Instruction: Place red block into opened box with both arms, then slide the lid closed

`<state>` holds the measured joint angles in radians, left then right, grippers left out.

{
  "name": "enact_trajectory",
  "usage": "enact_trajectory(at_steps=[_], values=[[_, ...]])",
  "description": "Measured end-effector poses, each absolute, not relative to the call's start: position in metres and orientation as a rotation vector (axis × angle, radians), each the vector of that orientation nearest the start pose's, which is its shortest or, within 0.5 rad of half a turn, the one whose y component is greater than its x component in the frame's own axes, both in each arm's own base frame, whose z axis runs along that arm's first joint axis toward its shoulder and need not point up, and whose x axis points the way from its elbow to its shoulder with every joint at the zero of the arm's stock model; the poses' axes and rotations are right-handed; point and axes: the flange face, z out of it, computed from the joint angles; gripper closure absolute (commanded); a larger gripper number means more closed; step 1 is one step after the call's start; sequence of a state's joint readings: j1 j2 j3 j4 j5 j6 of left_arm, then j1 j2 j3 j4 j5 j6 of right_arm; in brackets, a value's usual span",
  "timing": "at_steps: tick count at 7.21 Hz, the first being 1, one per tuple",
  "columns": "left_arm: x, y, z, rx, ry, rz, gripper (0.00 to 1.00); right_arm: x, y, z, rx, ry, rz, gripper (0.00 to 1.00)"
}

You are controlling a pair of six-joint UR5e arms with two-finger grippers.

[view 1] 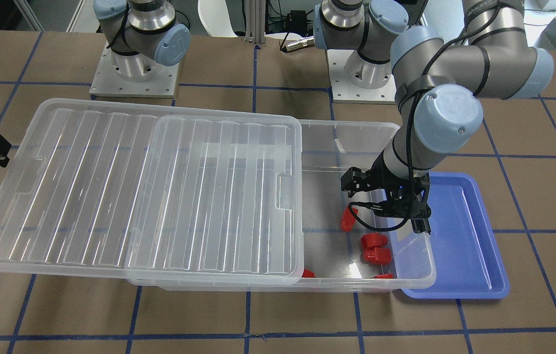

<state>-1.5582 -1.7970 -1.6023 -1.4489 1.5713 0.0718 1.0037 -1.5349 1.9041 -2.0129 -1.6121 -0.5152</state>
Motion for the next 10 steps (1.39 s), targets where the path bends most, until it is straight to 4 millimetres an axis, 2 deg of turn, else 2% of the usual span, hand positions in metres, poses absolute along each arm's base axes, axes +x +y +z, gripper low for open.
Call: enact_trajectory(at_steps=[2,3,4,5,7,10], values=[[-0.128,-0.519,0.438,0.094,3.141,0.217,0.00,-0.146,-0.482,0.353,0.113,3.193,-0.078,0.00],[-0.128,-0.496,0.462,0.091,3.137,0.233,0.00,-0.136,-0.485,0.354,0.111,3.189,-0.082,0.00],[-0.128,-0.479,0.475,0.090,3.134,0.236,0.00,-0.120,-0.489,0.354,0.120,3.187,-0.088,0.00],[-0.127,-0.467,0.478,0.092,3.132,0.245,0.00,-0.099,-0.492,0.354,0.128,3.183,-0.091,0.00],[-0.127,-0.451,0.471,0.099,3.121,0.277,0.00,-0.054,-0.498,0.352,0.136,3.174,-0.093,0.00],[-0.127,-0.441,0.469,0.106,3.117,0.286,0.00,0.023,-0.502,0.350,0.197,3.163,-0.114,0.00]])
